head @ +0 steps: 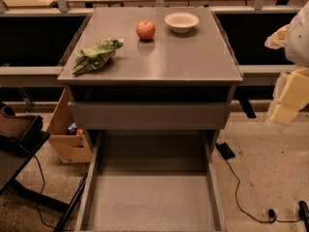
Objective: Place apple into middle drawer
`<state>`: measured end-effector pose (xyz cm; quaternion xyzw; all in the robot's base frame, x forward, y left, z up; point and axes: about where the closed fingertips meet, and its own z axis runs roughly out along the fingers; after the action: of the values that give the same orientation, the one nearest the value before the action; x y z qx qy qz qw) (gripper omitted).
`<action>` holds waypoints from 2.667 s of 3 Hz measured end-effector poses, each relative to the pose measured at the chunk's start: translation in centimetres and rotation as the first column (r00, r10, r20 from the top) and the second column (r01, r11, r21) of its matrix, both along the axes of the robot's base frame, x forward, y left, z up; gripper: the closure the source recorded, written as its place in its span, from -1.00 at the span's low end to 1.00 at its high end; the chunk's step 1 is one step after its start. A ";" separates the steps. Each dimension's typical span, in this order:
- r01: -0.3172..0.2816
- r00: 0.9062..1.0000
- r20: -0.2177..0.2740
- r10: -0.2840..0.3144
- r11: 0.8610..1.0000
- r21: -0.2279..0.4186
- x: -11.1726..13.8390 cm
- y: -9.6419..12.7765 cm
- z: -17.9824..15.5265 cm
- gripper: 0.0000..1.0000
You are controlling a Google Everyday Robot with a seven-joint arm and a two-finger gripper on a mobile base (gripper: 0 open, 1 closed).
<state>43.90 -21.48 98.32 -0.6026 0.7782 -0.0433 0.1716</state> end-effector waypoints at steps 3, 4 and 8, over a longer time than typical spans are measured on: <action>-0.050 0.981 0.196 -0.010 0.952 0.302 13.3 1.4 -4.5 -1.00; -0.034 0.948 0.304 -0.096 0.918 0.396 21.1 2.8 -3.1 -1.00; -0.215 0.899 0.436 -0.037 0.830 0.515 34.8 9.0 -3.6 -1.00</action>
Offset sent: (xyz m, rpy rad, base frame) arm 0.1412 0.0011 -0.0430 0.2987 -0.3375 0.0688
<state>78.69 -12.45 94.71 -0.5393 0.6705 0.0597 0.5059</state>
